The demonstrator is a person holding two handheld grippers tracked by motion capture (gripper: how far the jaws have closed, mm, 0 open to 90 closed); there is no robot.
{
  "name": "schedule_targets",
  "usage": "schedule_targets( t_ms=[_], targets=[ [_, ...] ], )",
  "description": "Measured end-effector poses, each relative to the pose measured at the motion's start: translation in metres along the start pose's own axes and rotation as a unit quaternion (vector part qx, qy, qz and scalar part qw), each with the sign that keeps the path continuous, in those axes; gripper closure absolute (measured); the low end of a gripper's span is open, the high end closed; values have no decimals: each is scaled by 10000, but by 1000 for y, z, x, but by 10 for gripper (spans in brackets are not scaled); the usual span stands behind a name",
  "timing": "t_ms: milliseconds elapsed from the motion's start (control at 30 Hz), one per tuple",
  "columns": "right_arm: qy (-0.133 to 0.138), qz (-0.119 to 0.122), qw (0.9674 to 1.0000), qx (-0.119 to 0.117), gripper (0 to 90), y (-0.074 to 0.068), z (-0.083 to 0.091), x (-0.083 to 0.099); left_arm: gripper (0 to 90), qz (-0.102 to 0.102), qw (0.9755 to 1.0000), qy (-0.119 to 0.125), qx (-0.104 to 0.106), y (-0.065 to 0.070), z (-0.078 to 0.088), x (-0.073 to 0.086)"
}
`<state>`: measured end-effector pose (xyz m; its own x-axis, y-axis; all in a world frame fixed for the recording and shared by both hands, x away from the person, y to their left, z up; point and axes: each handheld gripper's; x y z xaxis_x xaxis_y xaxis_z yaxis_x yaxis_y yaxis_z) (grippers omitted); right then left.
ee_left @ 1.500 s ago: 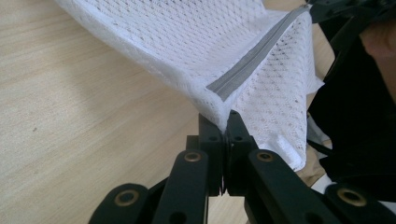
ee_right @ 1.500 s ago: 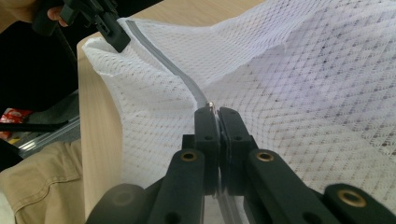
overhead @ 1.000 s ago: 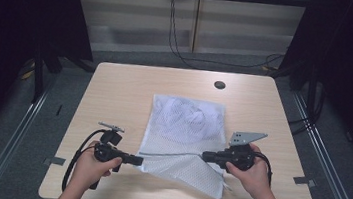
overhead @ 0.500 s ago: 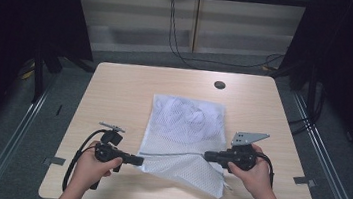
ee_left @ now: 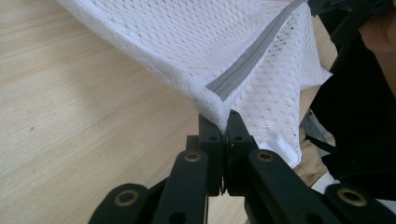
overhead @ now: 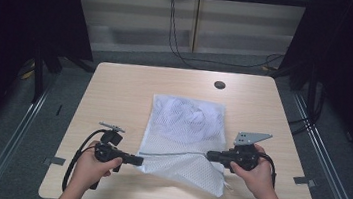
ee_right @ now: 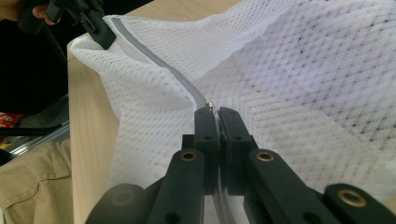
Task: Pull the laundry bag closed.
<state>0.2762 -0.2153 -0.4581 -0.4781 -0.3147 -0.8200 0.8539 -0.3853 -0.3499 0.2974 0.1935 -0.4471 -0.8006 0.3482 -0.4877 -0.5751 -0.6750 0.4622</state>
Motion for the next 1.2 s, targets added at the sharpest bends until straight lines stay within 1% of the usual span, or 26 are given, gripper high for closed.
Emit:
schedule_targets(
  t_ms=[33, 100, 167, 367, 600, 633, 667, 700, 733, 767, 867, 933, 967, 1000, 1033, 1067, 1100, 1200],
  targets=[
    [28, -28, 10000, 2, 874, 1, 1, 1, 887, 22, 10000, -13, 36, -1, 1, 0],
    [51, -48, 10000, 10, 874, 2, 3, 2, 887, 62, 10000, 5, 27, 0, 0, 1],
    [39, -22, 10000, 31, 874, 2, 4, 2, 887, 4, 10000, -4, -3, 0, 0, 0],
    [50, -53, 10000, 48, 874, 3, 4, 4, 887, 38, 10000, -14, 51, 1, 0, 0],
    [44, -61, 10000, 7, 874, 3, 5, 4, 887, 28, 10000, -24, 78, 1, 0, 1],
    [48, -64, 10000, -5, 874, 3, 5, 5, 887, -14, 10000, -34, 24, 0, 0, 1],
    [17, -53, 10000, 41, 873, 3, 6, 5, 887, 2, 10000, -33, 19, 0, 0, 1],
    [24, -64, 10000, 39, 874, 3, 7, 5, 887, 67, 10000, -15, 58, -1, 1, 2],
    [54, -64, 10000, 6, 874, 4, 8, 6, 887, 88, 9999, -10, 71, -1, 1, 2],
    [68, -64, 10000, 2, 874, 4, 8, 6, 887, 18, 10000, -13, 22, -1, 1, 1],
    [40, -74, 10000, 49, 874, 3, 8, 6, 887, 2, 10000, -39, 35, 0, 0, 1],
    [53, -62, 10000, 30, 874, 4, 9, 6, 887, 23, 10000, -24, 57, 0, 0, 1],
    [63, -68, 10000, 26, 874, 4, 9, 6, 887, 11, 10000, -32, 41, 0, 1, 1],
    [51, -69, 10000, 37, 874, 4, 10, 6, 887, 17, 10000, -21, -25, 0, 1, 2],
    [25, -49, 10000, 56, 874, 4, 11, 6, 887, 51, 10000, 2, -45, 0, 1, 2],
    [32, -73, 9999, 79, 874, 5, 12, 7, 887, 38, 10000, -24, 0, -2, 2, 2],
    [30, -96, 9999, 82, 874, 5, 13, 7, 887, 66, 10000, -8, -25, -2, 2, 2],
    [28, -119, 9999, 117, 874, 6, 18, 9, 887, 34, 10000, -44, -6, -3, 2, 3]
  ],
)
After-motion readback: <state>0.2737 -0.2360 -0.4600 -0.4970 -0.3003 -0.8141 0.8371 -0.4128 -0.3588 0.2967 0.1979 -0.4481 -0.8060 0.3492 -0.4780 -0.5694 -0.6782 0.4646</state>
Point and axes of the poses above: each handheld gripper's, and its own axes: z roughly backward along the jaws, x roughly out of its underside, y roughly to its right, and after that the axes turned 10 degrees about -x, right-handed
